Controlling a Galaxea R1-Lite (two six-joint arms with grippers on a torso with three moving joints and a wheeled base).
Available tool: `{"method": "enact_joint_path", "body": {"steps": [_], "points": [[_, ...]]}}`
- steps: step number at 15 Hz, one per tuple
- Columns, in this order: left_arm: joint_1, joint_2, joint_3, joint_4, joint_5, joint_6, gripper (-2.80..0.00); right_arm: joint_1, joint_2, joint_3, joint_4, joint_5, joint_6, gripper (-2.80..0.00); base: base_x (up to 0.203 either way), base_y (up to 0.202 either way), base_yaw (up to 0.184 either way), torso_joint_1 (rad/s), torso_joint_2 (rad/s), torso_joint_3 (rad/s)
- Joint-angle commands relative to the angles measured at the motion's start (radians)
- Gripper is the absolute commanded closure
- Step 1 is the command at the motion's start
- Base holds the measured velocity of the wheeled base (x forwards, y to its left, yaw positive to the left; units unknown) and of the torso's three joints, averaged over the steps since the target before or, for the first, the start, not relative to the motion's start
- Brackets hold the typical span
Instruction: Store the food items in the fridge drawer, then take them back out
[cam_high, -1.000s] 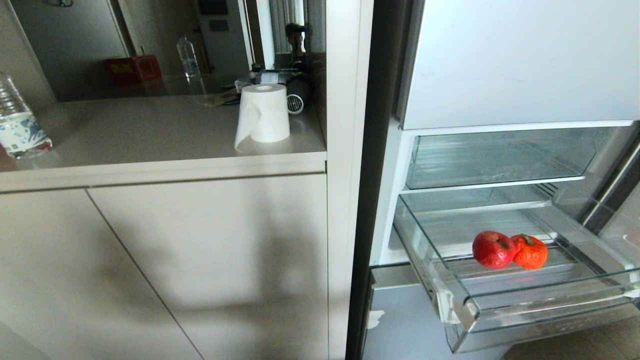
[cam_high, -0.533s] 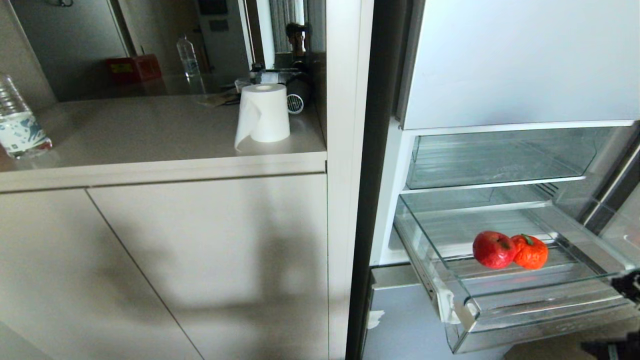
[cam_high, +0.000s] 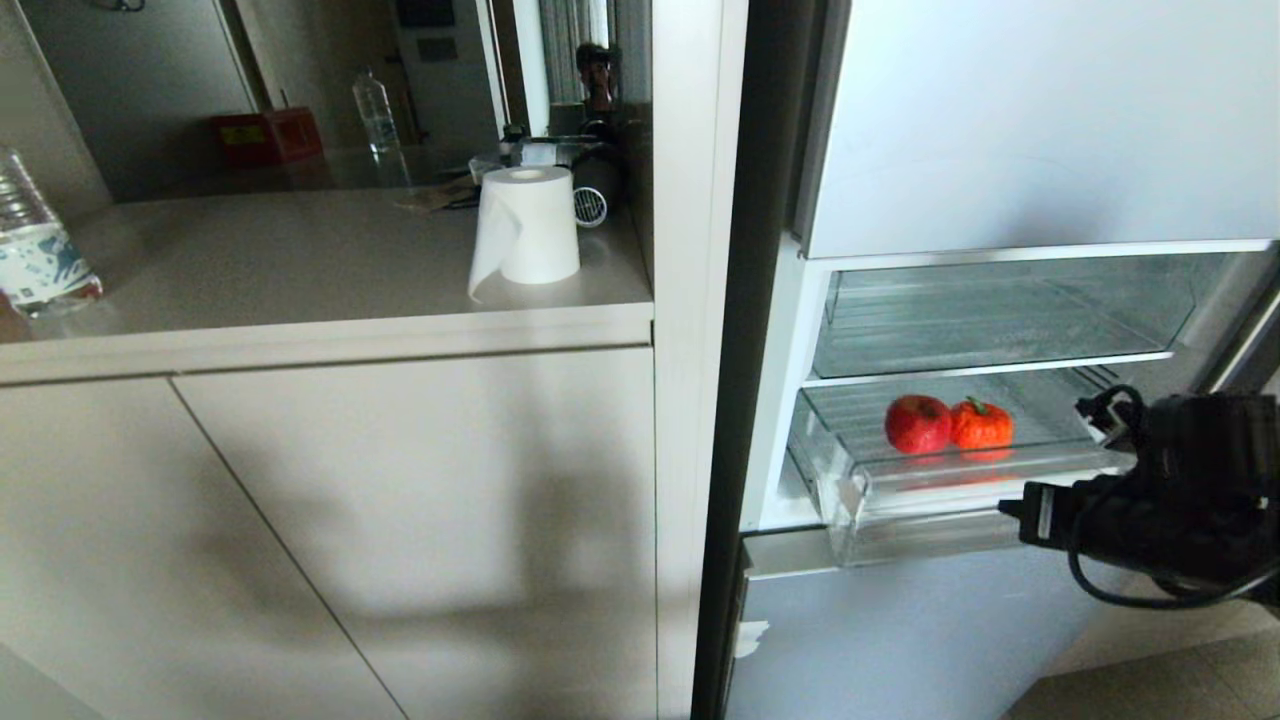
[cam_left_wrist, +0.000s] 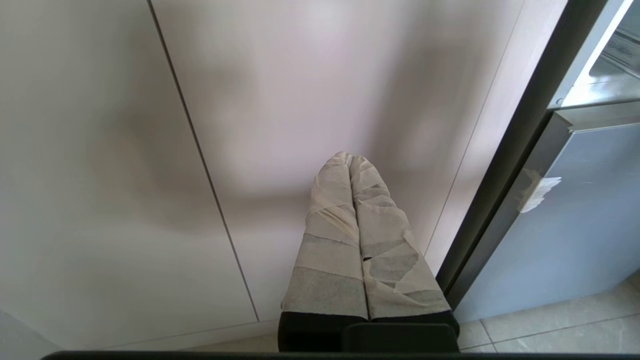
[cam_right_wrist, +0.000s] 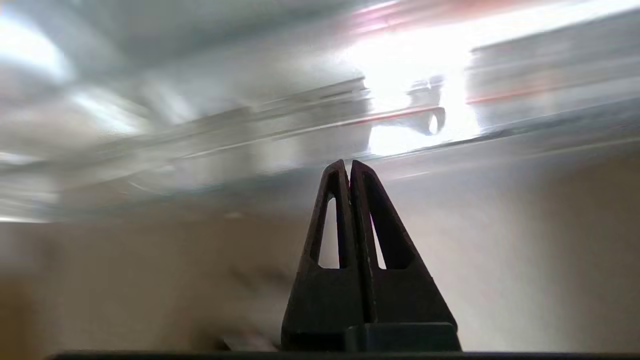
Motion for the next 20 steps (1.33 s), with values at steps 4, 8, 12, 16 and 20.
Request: {"method": "enact_joint_path", "body": {"steps": [4, 8, 12, 16, 20], "points": [[0.0, 0.001, -0.002, 0.0, 0.0, 0.0, 0.0, 0.0, -0.082, 0.125, -0.13, 0.036, 0.097, 0.0, 0.0, 0.0, 0.0, 0.0, 0.0, 0.0], [0.0, 0.0, 0.0, 0.0, 0.0, 0.0, 0.0, -0.001, -0.215, 0.244, -0.126, 0.034, 0.092, 0.0, 0.0, 0.0, 0.0, 0.0, 0.0, 0.0], [0.0, 0.001, 0.0, 0.0, 0.0, 0.0, 0.0, 0.0, -0.362, 0.33, -0.104, 0.048, 0.092, 0.0, 0.0, 0.0, 0.0, 0.0, 0.0, 0.0], [0.0, 0.0, 0.0, 0.0, 0.0, 0.0, 0.0, -0.001, -0.628, 0.502, 0.015, 0.057, -0.003, 0.0, 0.0, 0.0, 0.0, 0.0, 0.0, 0.0], [0.0, 0.001, 0.0, 0.0, 0.0, 0.0, 0.0, 0.0, -0.887, 0.592, 0.138, 0.012, -0.091, 0.0, 0.0, 0.0, 0.0, 0.0, 0.0, 0.0]]}}
